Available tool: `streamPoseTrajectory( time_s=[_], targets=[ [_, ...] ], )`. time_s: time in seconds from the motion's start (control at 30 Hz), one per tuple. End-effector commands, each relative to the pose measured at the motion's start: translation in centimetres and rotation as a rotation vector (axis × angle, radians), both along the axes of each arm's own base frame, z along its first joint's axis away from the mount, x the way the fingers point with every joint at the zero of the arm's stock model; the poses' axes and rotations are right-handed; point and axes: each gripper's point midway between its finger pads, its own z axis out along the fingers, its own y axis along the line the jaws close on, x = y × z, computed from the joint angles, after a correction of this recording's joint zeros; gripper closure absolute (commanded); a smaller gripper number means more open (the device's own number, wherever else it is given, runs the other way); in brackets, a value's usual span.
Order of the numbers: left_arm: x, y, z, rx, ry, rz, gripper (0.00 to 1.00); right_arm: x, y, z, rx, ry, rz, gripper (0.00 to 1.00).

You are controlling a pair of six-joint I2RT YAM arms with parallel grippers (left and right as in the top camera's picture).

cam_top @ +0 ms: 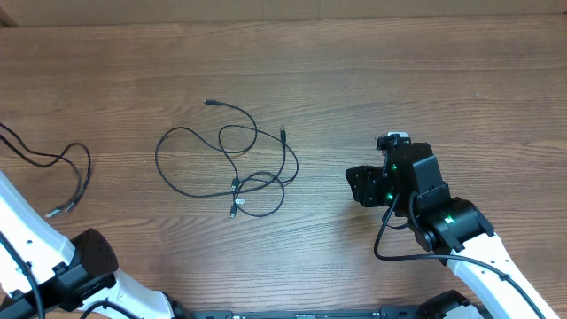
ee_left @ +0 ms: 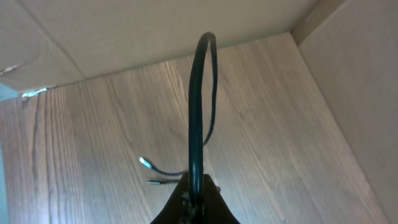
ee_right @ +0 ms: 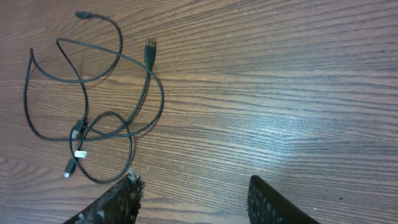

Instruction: Untangle cables

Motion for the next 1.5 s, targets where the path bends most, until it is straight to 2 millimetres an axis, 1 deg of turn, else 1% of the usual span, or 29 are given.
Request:
streamPoseTrajectory(
  time_s=[0.0,0.1,0.13,0.17,0.23,0.27,0.3,0.47,0.57,0.63,0.7,0.77,0.9,1.07,1.13,1.23,1.27,1.3,1.4,1.47],
  targets=[
    [0.6,1.1,-0.9,0.004,0.013,0.035,0.96,0.1,0.0,0.3,-0.002,-0.01,0.002,0.47],
    [1.6,1.7,-1.6,0.005,0.021,0.031,0.96,0.1,0.0,0.2,-0.003,-0.009,0.002,0.48],
    [1.8,1.8,-1.9,0.001,0.024,0.03,0.94,0.0,0.0,0.2,-0.003,-0.008,0.002,0.47],
    [2.1,1.9,-2.4,-0.01,0.032,0.025,0.79,0.0,0.0,0.2,-0.003,-0.008,0.002,0.48],
    [2.7,1.7,-3.2,-0.032,0.05,-0.003,0.39,0.0,0.0,0.2,-0.003,-0.008,0.002,0.48],
    [3.0,1.5,-3.6,-0.045,0.062,-0.033,0.18,0.0,0.0,0.2,-0.003,-0.008,0.002,0.48],
    [3.3,1.2,-3.9,-0.056,0.071,-0.068,0.0,0.0,0.0,0.2,-0.003,-0.008,0.002,0.48],
    [5.1,-1.0,-4.4,-0.133,0.037,-0.216,0.0,0.0,0.0,0.2,-0.003,-0.008,0.002,0.48],
    [6.9,-3.6,-4.3,-0.174,0.009,-0.361,0.0,0.0,0.0,0.2,-0.003,-0.008,0.002,0.48],
    [7.8,-5.1,-4.2,-0.173,0.01,-0.433,0.0,0.0,0.0,0.2,-0.003,-0.008,0.002,0.48],
    [8.8,-7.1,-4.2,-0.168,0.02,-0.512,0.0,0.0,0.0,0.2,-0.004,-0.006,0.002,0.49],
    [9.9,-9.6,-4.2,-0.161,0.029,-0.613,0.0,0.0,0.0,0.1,-0.005,-0.004,0.002,0.49],
    [11.9,-15.6,-4.1,-0.137,0.051,-0.839,0.0,-0.1,-0.1,0.1,-0.007,0.001,0.001,0.48],
    [13.1,-22.9,-4.0,-0.054,0.101,-1.112,0.0,-0.5,-0.2,-0.3,-0.015,0.02,0.001,0.42],
    [13.2,-25.2,-4.0,-0.021,0.117,-1.199,0.0,-0.6,-0.3,-0.4,-0.018,0.025,0.002,0.39],
    [12.6,-27.3,-4.3,-0.024,0.147,-1.26,0.0,-0.7,-0.3,-0.5,-0.02,0.03,0.002,0.33],
    [12.1,-27.7,-4.7,-0.039,0.167,-1.269,0.01,-0.7,-0.3,-0.5,-0.02,0.031,0.001,0.31],
    [11.3,-28.1,-5.2,-0.066,0.2,-1.276,0.01,-0.7,-0.3,-0.5,-0.021,0.033,0.001,0.24],
    [9.8,-28.4,-6.1,-0.124,0.257,-1.26,0.01,-0.7,-0.3,-0.5,-0.021,0.033,0.002,0.19],
    [9.4,-28.4,-6.3,-0.144,0.266,-1.247,0.0,-0.7,-0.3,-0.5,-0.021,0.033,0.002,0.17]
  ],
)
